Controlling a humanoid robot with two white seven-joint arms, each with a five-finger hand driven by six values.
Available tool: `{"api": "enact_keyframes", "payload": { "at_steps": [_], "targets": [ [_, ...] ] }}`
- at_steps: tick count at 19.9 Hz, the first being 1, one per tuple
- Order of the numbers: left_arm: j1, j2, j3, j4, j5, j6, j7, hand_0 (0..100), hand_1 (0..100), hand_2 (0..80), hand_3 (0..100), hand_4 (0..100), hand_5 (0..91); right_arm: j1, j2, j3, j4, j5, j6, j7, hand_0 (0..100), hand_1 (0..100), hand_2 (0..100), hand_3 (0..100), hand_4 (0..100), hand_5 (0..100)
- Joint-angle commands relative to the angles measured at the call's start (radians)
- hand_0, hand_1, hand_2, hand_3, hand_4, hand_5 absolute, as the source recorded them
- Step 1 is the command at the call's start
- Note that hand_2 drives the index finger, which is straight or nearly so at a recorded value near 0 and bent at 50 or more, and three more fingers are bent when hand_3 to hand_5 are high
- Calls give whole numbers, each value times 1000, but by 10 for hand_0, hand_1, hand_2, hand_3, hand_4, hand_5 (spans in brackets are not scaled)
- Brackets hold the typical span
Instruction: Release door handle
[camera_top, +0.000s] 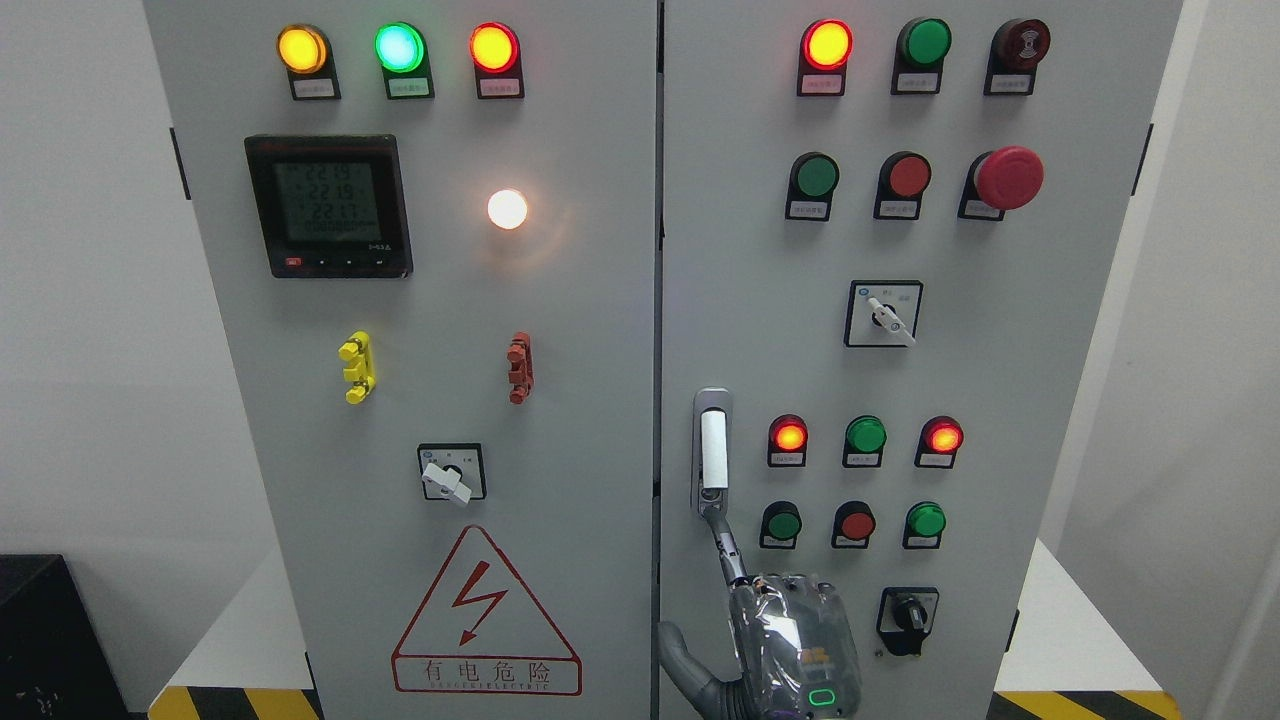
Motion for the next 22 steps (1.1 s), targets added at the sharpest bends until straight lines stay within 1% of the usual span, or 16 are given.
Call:
{"api": "enact_keyframes", "payload": {
  "at_steps": [1, 8, 10, 12, 13, 14, 15, 17, 18, 19, 21, 22],
  "targets": [
    [0, 0, -21, -20, 0, 0, 0, 0, 0, 23, 87, 13, 0, 2, 0, 2, -38, 0, -3, -1, 301, 239, 0, 1000, 1000, 991],
    [0, 0, -21, -20, 0, 0, 0, 0, 0, 24, 86, 13, 0, 10, 0, 2, -55, -5, -7, -10, 301, 240, 0, 1000, 1000, 991],
    [0, 0, -21, -20, 0, 0, 0, 0, 0, 24, 87, 13, 0, 10, 0, -1, -55, -8, -9, -36, 301, 241, 81, 1000, 1000, 985],
    [0, 0, -21, -20, 0, 0, 0, 0, 0, 24, 87, 13, 0, 8, -1, -3, -53, -11, -15, -56, 304, 245, 226, 1000, 999, 976],
    [0, 0, -21, -20, 0, 0, 0, 0, 0, 24, 88, 13, 0, 8, -1, -3, -55, -11, -14, -56, 308, 248, 260, 1000, 998, 973],
    [0, 0, -21, -20, 0, 0, 0, 0, 0, 24, 85, 13, 0, 7, -1, -5, -56, -11, -15, -56, 317, 252, 320, 1000, 997, 972],
    [0, 0, -21, -20, 0, 0, 0, 0, 0, 24, 84, 13, 0, 7, -1, -5, -56, -11, -14, -56, 325, 256, 351, 1000, 997, 970],
    [0, 0, -21, -20, 0, 0, 0, 0, 0, 23, 85, 13, 0, 4, -1, -8, -58, -14, -14, -55, 359, 266, 442, 1000, 992, 963],
    [0, 0, -21, -20, 0, 0, 0, 0, 0, 23, 85, 13, 0, 2, -1, -11, -58, -14, -14, -55, 366, 266, 462, 1000, 991, 962],
    [0, 0, -21, -20, 0, 0, 0, 0, 0, 22, 85, 13, 0, 2, -1, -11, -61, -15, -14, -55, 382, 263, 506, 1000, 987, 958],
    [0, 0, -21, -20, 0, 0, 0, 0, 0, 24, 87, 13, 0, -1, 0, -12, -69, -17, -14, -50, 407, 256, 545, 1000, 983, 945],
    [0, 0, -21, -20, 0, 0, 0, 0, 0, 24, 87, 13, 0, -4, 0, -14, -69, -17, -14, -49, 407, 260, 567, 1000, 928, 938]
  ]
}}
